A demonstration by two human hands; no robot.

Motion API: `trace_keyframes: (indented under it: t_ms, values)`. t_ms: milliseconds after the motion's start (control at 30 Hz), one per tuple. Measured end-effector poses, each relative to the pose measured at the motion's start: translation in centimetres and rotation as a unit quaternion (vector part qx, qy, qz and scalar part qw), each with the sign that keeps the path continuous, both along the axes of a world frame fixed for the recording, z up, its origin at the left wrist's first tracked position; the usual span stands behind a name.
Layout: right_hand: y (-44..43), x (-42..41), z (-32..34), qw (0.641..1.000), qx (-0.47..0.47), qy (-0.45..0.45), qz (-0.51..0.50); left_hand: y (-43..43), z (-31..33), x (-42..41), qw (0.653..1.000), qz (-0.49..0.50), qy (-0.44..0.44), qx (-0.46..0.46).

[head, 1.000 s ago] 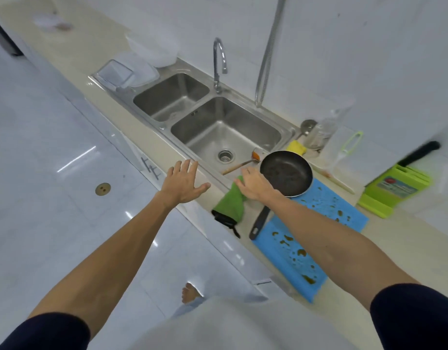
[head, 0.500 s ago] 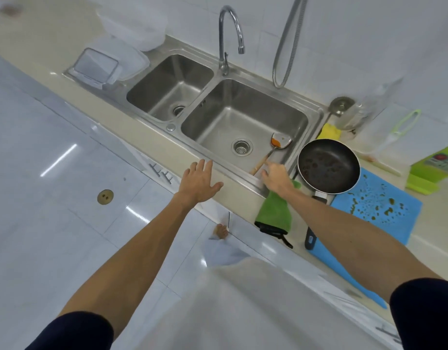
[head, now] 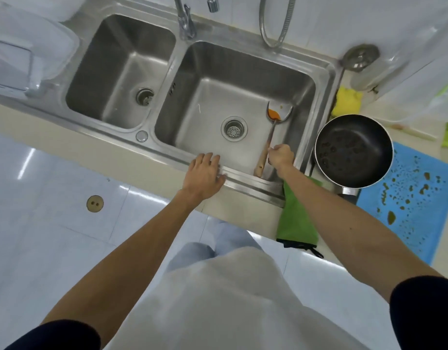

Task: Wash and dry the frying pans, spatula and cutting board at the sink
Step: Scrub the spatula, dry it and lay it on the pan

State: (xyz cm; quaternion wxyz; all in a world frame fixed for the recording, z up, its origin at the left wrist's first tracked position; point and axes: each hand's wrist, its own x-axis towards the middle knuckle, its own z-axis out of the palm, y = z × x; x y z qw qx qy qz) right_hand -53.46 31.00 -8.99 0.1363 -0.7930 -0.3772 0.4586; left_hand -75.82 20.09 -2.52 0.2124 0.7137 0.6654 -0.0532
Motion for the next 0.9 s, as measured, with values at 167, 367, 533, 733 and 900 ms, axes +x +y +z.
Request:
trace_keyframes:
  t_ms: [167, 367, 533, 733, 900]
  values:
    - [0.6, -0.5, -3.3, 0.960, -0.077, 0.174, -0.205, 0.2, -0.7, -0.8, 1.000, -0.019, -0.011, -0.008]
    - [0.9, -0.9, -3.7, 0.890, -0.070, 0.302, -0.335, 0.7, -0.8, -1.8, 0.999, -0.039, -0.020, -0.006]
    - [1.0, -1.4, -4.0, 0.880, -0.074, 0.307, -0.354, 1.0, -1.1, -2.8, 0.997, -0.067, -0.023, -0.002]
    - [0.9, -2.4, -2.6, 0.869, -0.046, 0.320, -0.375, 2.2, -0.9, -4.2, 0.994, -0.097, -0.040, -0.029]
    - [0.5, -4.2, -0.2, 0.849, -0.021, 0.348, -0.398, 4.3, -0.2, -6.1, 0.992, -0.100, -0.066, -0.042]
